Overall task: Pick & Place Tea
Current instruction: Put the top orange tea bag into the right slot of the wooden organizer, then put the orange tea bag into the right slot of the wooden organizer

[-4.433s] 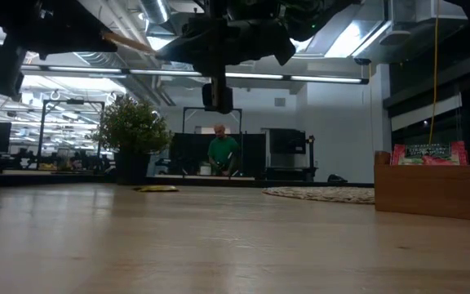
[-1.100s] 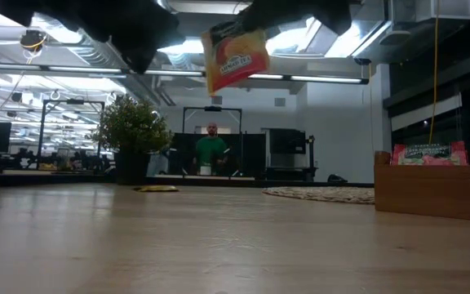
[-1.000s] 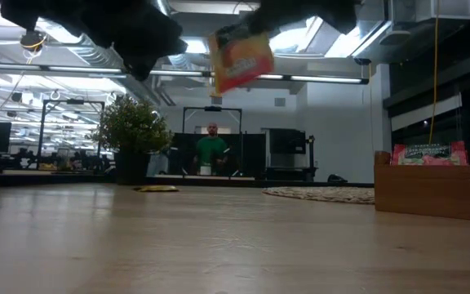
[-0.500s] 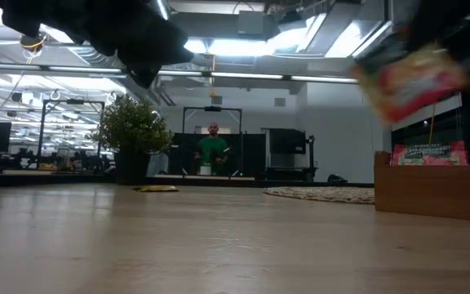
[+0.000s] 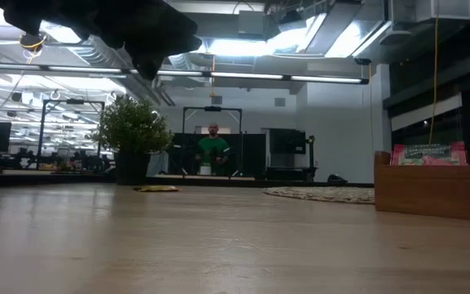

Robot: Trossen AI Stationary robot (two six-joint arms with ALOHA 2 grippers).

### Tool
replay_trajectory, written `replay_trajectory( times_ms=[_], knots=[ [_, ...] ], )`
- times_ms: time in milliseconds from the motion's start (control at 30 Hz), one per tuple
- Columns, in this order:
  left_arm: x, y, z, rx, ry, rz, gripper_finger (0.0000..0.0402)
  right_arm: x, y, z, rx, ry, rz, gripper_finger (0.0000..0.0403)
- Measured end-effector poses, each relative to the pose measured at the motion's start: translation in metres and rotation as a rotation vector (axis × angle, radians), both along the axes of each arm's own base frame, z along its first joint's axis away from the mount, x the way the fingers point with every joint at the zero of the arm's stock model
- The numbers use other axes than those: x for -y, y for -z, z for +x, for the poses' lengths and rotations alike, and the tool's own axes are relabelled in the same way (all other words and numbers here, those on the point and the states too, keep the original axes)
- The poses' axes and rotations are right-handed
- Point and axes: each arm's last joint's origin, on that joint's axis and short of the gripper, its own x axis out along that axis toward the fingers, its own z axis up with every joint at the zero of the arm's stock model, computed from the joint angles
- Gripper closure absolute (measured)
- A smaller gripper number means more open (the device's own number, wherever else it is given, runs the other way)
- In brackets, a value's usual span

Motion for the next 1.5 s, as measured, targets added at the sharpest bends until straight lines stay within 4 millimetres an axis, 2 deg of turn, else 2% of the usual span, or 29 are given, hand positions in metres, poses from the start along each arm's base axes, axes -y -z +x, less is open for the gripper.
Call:
replay_trajectory(
  times_ms=[133,300,600,867,1067,1333,1500],
  knots=[
    [-0.001,0.000,0.000,0.006,-0.039,0.009,0.0298,-0.007,0.000,-0.018,-0.026,0.033,0.005,0.0398],
    [-0.002,-0.001,0.000,0.015,-0.079,0.018,0.0294,-0.011,0.004,-0.029,-0.024,0.023,-0.008,0.0398],
    [-0.004,-0.004,0.001,0.051,-0.134,0.018,0.0298,0.002,0.031,-0.034,-0.060,0.049,-0.098,0.0398],
    [-0.004,-0.005,0.001,0.060,-0.156,0.020,0.0296,0.005,0.035,-0.032,-0.064,0.071,-0.102,0.0393],
    [-0.005,-0.005,0.001,0.060,-0.171,0.024,0.0299,0.008,0.035,-0.027,-0.097,0.129,-0.081,0.0366],
    [-0.005,-0.005,0.001,0.059,-0.171,0.025,0.0295,0.009,0.035,-0.025,-0.141,0.164,-0.058,0.0309],
    [-0.005,-0.005,0.001,0.059,-0.171,0.025,0.0299,0.009,0.036,-0.025,-0.142,0.166,-0.058,0.0293]
  ],
)
